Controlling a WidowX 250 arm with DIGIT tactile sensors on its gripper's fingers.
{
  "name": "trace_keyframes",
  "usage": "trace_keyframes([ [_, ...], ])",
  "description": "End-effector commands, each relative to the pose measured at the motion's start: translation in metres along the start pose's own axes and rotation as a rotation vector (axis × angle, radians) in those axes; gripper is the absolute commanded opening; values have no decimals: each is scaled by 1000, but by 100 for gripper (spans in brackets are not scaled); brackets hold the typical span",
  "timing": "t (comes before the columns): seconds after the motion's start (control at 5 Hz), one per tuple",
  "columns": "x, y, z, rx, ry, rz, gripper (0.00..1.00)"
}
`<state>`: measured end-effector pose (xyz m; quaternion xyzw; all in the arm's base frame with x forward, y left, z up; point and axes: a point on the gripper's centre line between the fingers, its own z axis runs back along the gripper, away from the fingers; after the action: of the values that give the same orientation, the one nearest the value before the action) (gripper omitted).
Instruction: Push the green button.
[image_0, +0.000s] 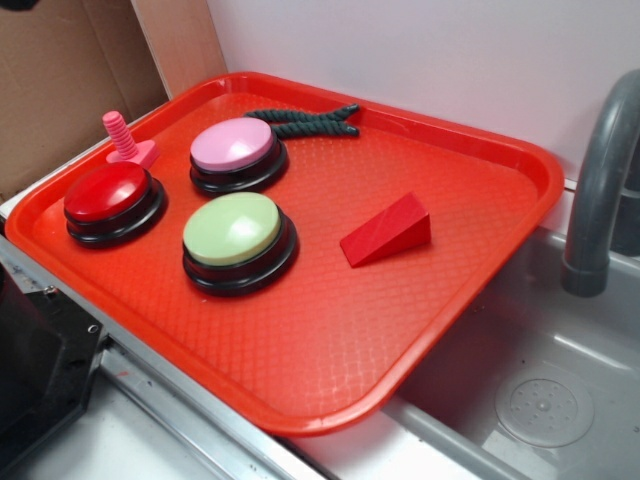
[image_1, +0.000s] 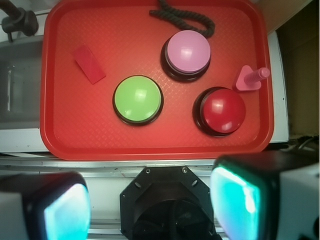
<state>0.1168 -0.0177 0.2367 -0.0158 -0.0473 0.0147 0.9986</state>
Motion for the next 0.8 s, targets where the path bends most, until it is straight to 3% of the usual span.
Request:
trace_keyframes([
  [0.0,0,0,0,0,0,0,100],
  [0.2,24,38,-42,36,93,-5,100],
  [0.4,50,53,-87,28,128,-62,100],
  [0.6,61,53,-123,40,123,-78,100],
])
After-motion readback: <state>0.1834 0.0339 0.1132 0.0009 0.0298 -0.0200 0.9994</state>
